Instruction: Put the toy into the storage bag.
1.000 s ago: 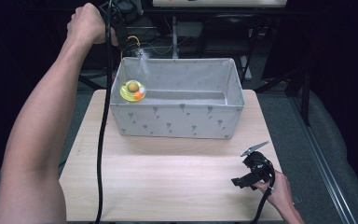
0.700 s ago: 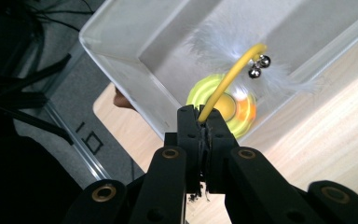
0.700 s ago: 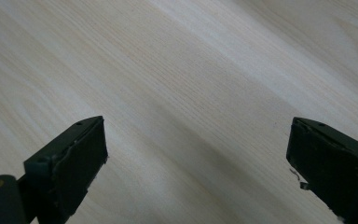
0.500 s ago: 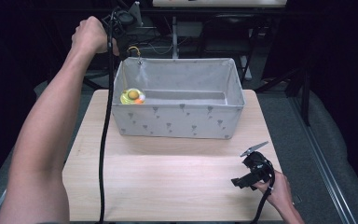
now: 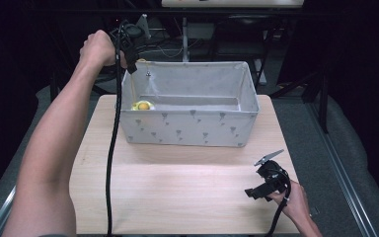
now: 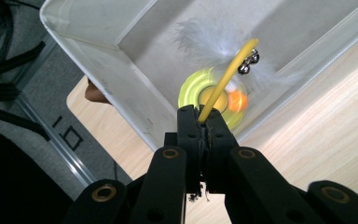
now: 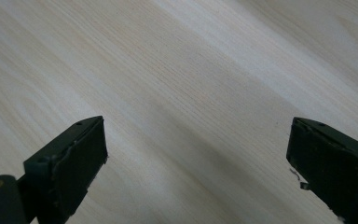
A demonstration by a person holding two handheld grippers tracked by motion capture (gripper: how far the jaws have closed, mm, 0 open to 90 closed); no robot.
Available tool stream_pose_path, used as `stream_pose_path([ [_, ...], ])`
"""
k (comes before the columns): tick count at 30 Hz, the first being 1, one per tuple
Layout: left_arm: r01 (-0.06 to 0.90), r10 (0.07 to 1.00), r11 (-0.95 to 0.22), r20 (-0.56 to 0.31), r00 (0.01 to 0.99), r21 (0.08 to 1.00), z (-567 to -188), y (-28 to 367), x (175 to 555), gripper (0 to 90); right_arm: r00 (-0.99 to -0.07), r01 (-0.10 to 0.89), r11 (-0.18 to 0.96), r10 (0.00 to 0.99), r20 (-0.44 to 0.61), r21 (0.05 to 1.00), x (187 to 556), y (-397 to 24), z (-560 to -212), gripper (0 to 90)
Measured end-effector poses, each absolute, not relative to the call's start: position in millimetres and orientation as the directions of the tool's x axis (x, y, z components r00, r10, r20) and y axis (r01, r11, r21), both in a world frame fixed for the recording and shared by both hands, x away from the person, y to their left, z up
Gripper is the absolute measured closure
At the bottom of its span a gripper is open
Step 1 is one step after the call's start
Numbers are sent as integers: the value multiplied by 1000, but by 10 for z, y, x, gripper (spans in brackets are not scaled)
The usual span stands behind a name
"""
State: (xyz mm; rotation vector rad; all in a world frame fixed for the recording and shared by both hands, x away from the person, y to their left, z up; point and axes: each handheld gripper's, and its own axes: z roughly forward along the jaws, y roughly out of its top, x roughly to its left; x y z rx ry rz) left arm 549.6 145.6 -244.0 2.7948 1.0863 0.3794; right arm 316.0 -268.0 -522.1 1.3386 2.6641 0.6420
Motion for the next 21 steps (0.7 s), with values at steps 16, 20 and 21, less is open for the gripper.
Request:
stream_pose_path([
  [16, 669, 690, -724, 162, 705, 171, -2712, 1612, 5485, 879, -615, 744, 532, 781, 104, 405, 3163, -2674, -5217, 46],
  [20, 676, 693, -721, 155, 704, 152, -2784, 1668, 5491, 879, -613, 745, 530, 783, 104, 405, 3161, -2667, -5218, 47],
  [21, 680, 695, -719, 148, 703, 147, -2811, 1676, 5491, 879, -613, 746, 529, 783, 104, 405, 3163, -2668, -5220, 47],
])
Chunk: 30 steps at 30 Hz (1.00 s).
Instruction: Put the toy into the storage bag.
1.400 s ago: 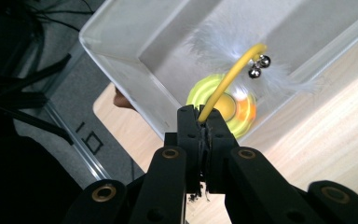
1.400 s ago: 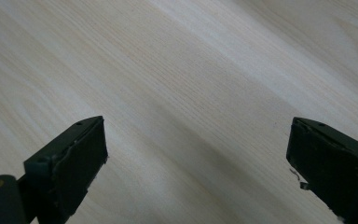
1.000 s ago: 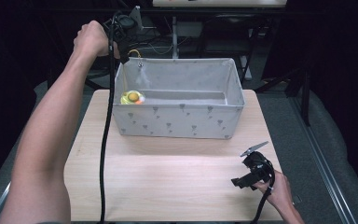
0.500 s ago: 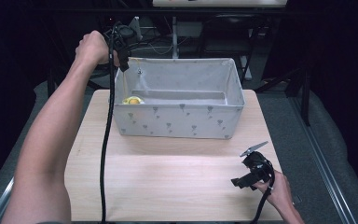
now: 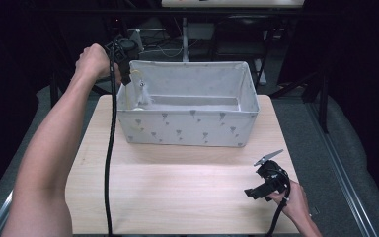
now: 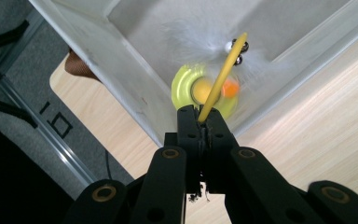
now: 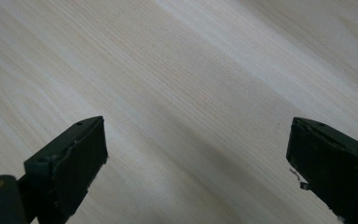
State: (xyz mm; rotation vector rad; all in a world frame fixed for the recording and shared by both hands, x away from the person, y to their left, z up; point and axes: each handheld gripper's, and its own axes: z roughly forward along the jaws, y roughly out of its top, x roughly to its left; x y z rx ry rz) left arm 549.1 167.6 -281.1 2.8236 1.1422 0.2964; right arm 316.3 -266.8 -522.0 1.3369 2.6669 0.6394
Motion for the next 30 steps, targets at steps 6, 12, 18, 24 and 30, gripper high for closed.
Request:
stream_pose_path([
  [6, 692, 704, -710, 143, 696, 131, -2947, 1744, 5506, 879, -619, 742, 544, 780, 90, 393, 3163, -2674, -5216, 47],
  [12, 711, 721, -693, 119, 682, 122, -3105, 1793, 5521, 879, -617, 744, 541, 781, 93, 392, 3164, -2676, -5219, 48],
  [18, 714, 718, -695, 124, 685, 86, -3230, 1809, 5531, 878, -614, 746, 538, 783, 95, 393, 3163, -2677, -5221, 47],
  [24, 720, 725, -688, 111, 680, 91, -3304, 1832, 5537, 876, -616, 744, 540, 782, 92, 393, 3159, -2675, -5219, 48],
  [30, 726, 731, -682, 101, 674, 90, -3359, 1851, 5549, 875, -614, 746, 538, 784, 92, 393, 3159, -2673, -5228, 48],
])
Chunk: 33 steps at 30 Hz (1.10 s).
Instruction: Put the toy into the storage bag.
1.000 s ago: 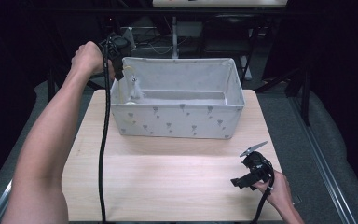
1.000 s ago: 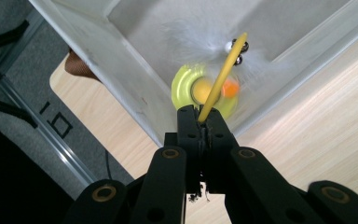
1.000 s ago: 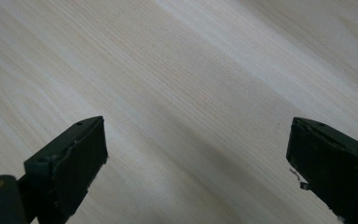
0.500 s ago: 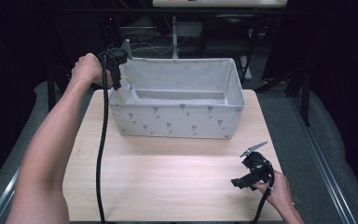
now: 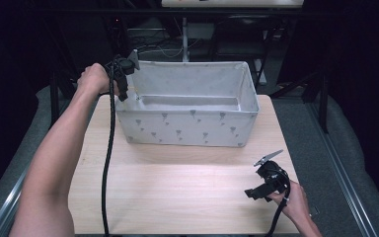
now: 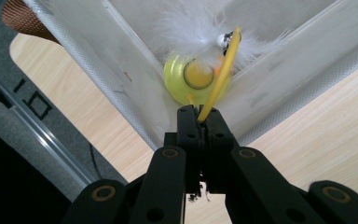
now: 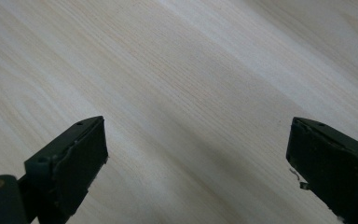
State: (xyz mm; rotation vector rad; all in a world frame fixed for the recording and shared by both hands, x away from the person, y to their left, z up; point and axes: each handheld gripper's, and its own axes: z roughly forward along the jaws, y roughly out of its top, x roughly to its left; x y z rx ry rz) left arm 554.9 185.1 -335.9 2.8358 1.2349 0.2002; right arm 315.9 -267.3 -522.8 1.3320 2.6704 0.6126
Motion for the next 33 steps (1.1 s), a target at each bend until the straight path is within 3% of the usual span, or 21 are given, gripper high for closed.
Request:
stream_pose_path([
  [9, 716, 738, -673, 101, 667, 184, -3136, 1894, 5472, 775, -616, 745, 538, 782, 97, 394, 3159, -2672, -5223, 48],
  [12, 719, 743, -667, 106, 661, 195, -3072, 1910, 5419, 701, -615, 746, 538, 783, 96, 392, 3157, -2670, -5219, 48],
  [16, 723, 753, -655, 112, 648, 220, -2996, 1931, 5355, 532, -607, 747, 526, 789, 94, 406, 3144, -2656, -5229, 48],
  [17, 724, 755, -652, 112, 646, 224, -2966, 1938, 5332, 532, -615, 743, 538, 783, 90, 398, 3148, -2659, -5218, 48],
  [19, 719, 757, -648, 110, 644, 251, -2879, 1958, 5243, 430, -616, 742, 539, 782, 89, 397, 3148, -2654, -5216, 48],
  [27, 710, 762, -636, 99, 641, 302, -2746, 2065, 4981, 258, -612, 741, 530, 786, 91, 412, 3143, -2657, -5190, 42],
  [33, 710, 772, -617, 85, 630, 339, -2731, 2167, 4773, 202, -612, 742, 526, 785, 97, 416, 3145, -2657, -5194, 38],
])
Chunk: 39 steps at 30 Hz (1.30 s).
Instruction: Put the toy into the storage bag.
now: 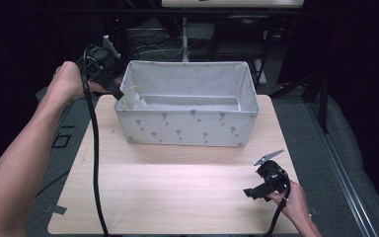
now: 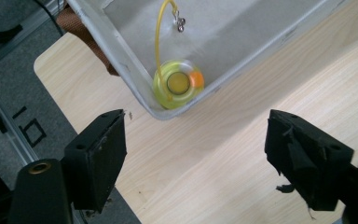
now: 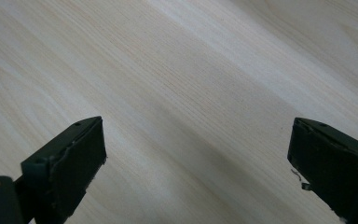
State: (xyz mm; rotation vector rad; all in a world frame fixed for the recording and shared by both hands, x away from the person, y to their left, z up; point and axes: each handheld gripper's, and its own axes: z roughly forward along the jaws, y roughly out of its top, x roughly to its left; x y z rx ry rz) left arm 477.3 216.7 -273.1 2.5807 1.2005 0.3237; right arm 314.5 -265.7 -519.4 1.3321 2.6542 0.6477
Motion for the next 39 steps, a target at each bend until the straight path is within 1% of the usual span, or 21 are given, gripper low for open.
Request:
stream_pose_path([
  [4, 698, 760, -632, 95, 642, 336, -2784, 2202, 4667, 179, -612, 743, 527, 785, 100, 414, 3147, -2654, -5199, 38],
  [8, 690, 748, -648, 101, 656, 322, -2922, 2225, 4492, 151, -605, 748, 511, 787, 118, 423, 3143, -2644, -5211, 38],
  [10, 684, 742, -655, 104, 662, 321, -2946, 2232, 4458, 144, -608, 746, 522, 788, 102, 414, 3146, -2647, -5209, 38],
  [13, 675, 733, -664, 105, 672, 321, -3023, 2257, 4356, 91, -613, 744, 531, 784, 99, 405, 3144, -2644, -5199, 40],
  [19, 670, 725, -673, 97, 682, 312, -3243, 2312, 4170, 52, -612, 745, 530, 784, 99, 406, 3144, -2643, -5206, 41],
  [20, 672, 725, -671, 90, 682, 313, -3330, 2332, 4110, 43, -615, 743, 532, 782, 100, 405, 3142, -2641, -5202, 41],
  [26, 676, 722, -677, 90, 686, 291, -3608, 2342, 3954, 26, -617, 742, 538, 781, 94, 400, 3145, -2644, -5200, 41],
  [27, 676, 722, -677, 90, 686, 291, -3608, 2342, 3954, 24, -617, 742, 538, 781, 94, 400, 3145, -2644, -5200, 41],
  [28, 674, 719, -682, 87, 690, 284, -3696, 2338, 3898, 24, -614, 742, 534, 784, 93, 405, 3141, -2641, -5200, 41],
  [29, 674, 719, -682, 87, 690, 284, -3696, 2338, 3898, 24, -615, 742, 535, 783, 93, 404, 3141, -2642, -5199, 41],
  [30, 673, 715, -683, 71, 695, 284, -3786, 2338, 3835, 24, -615, 742, 535, 783, 92, 404, 3141, -2643, -5199, 41],
  [34, 675, 715, -682, 62, 697, 280, -3935, 2335, 3742, 24, -614, 742, 529, 783, 101, 411, 3139, -2634, -5212, 41],
  [35, 676, 713, -682, 47, 699, 279, -4034, 2342, 3683, 23, -620, 738, 532, 777, 108, 416, 3142, -2633, -5219, 41],
  [38, 683, 715, -677, 27, 698, 274, -4204, 2353, 3605, 17, -622, 738, 541, 777, 96, 403, 3143, -2632, -5216, 41],
  [39, 683, 715, -677, 27, 698, 274, -4204, 2353, 3605, 10, -622, 738, 541, 777, 96, 403, 3143, -2632, -5216, 41],
])
